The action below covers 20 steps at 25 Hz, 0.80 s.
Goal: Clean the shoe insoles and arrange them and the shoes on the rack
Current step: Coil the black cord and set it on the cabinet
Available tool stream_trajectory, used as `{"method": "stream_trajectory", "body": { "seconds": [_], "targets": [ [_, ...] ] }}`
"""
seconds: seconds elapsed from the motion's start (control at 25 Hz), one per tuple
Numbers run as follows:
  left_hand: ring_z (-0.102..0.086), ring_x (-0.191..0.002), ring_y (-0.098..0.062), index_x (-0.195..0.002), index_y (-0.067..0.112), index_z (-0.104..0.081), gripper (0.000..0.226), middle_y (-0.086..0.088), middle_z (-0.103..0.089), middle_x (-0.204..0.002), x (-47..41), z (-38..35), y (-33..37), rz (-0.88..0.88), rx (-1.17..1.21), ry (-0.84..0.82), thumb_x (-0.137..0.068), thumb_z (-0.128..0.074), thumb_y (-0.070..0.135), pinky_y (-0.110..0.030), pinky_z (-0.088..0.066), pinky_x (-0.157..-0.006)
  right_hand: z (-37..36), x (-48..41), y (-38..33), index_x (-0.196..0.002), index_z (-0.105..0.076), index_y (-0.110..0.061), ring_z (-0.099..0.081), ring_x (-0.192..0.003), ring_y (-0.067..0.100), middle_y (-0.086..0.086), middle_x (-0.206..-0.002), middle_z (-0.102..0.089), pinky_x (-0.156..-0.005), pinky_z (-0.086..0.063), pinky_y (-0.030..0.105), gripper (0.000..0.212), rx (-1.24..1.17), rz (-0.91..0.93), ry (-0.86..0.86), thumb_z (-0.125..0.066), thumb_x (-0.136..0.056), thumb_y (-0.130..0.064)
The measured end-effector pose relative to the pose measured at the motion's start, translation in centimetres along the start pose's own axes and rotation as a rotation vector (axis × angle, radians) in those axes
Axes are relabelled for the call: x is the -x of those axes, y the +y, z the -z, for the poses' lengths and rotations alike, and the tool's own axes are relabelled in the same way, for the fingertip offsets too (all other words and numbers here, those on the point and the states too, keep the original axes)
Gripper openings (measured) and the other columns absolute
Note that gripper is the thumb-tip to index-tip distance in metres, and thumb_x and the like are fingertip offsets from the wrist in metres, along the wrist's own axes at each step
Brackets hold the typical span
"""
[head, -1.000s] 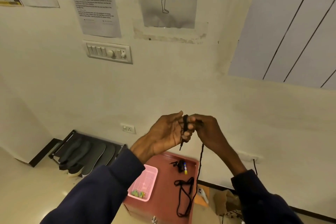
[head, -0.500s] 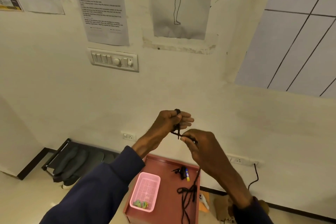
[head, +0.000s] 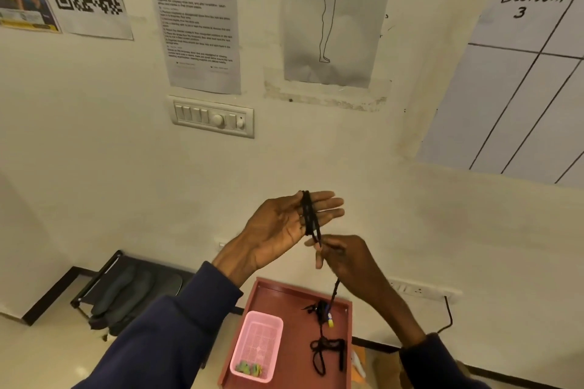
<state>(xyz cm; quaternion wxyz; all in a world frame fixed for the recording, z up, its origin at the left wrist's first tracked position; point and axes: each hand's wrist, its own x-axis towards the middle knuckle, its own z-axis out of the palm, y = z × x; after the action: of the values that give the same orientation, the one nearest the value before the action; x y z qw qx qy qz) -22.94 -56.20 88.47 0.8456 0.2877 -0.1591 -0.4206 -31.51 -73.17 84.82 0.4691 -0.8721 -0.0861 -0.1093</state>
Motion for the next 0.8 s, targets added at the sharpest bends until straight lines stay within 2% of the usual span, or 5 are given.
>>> {"method": "stream_trajectory", "body": {
  "seconds": [0.16, 0.32, 0.52, 0.64, 0.8],
  "targets": [
    [-0.06, -0.129, -0.041, -0.139, -0.013, -0.051, 0.06, -0.029, -0.06, -0.138, -0.3, 1.2, 0.1, -0.198, -0.418, 0.133, -0.095, -0.053, 0.028, -0.04, -0.048, -0.112, -0.9, 2.1, -3.0, -0.089, -0.072, -0.021, -0.057, -0.061, 0.009, -0.007, -0.068, -0.064, -0.063, -0.048, 0.026, 0.022, 0.116, 0.041, -0.116, -0.055, -0.102, -0.025],
    [-0.075, -0.094, -0.027, -0.114, -0.007, -0.069, 0.054, -0.024, -0.073, -0.11, 0.7, -0.2, -1.0, -0.043, -0.638, 0.277, -0.106, -0.045, 0.042, -0.032, -0.059, -0.086, 2.3, 0.2, -5.6, -0.091, -0.069, -0.027, -0.057, -0.073, 0.006, -0.011, -0.084, -0.066, -0.066, -0.049, 0.032, 0.014, 0.504, 0.191, -0.003, -0.058, -0.098, -0.029],
    [-0.074, -0.093, -0.035, -0.111, -0.012, -0.068, 0.099, -0.026, -0.072, -0.103, 1.7, -2.7, -2.2, 0.202, -0.549, 0.084, -0.102, -0.01, 0.068, -0.038, -0.057, -0.092, 5.4, -2.9, -5.2, -0.09, -0.07, -0.02, -0.058, -0.08, 0.006, -0.009, -0.086, -0.064, -0.071, -0.05, 0.03, 0.006, 0.547, 0.318, 0.047, -0.066, -0.094, -0.02],
    [-0.072, -0.103, -0.04, -0.118, -0.012, -0.068, 0.084, -0.03, -0.07, -0.113, 2.3, -3.3, -2.1, 0.155, -0.256, 0.043, -0.106, -0.026, 0.059, -0.037, -0.06, -0.088, 5.4, -2.7, -3.0, -0.089, -0.076, -0.019, -0.066, -0.077, 0.008, -0.009, -0.082, -0.07, -0.07, -0.052, 0.026, 0.018, 0.248, 0.219, 0.088, -0.066, -0.09, -0.004],
    [-0.045, -0.138, -0.053, -0.14, -0.019, -0.046, 0.07, -0.041, -0.043, -0.147, 2.2, -4.2, -1.3, 0.024, 0.093, -0.048, -0.111, -0.031, 0.042, -0.048, -0.035, -0.121, 2.9, 1.2, -2.0, -0.071, -0.075, -0.023, -0.056, -0.054, 0.003, -0.015, -0.061, -0.065, -0.057, -0.042, 0.023, 0.037, 0.018, 0.019, 0.017, -0.059, -0.094, 0.001]
  ]
}}
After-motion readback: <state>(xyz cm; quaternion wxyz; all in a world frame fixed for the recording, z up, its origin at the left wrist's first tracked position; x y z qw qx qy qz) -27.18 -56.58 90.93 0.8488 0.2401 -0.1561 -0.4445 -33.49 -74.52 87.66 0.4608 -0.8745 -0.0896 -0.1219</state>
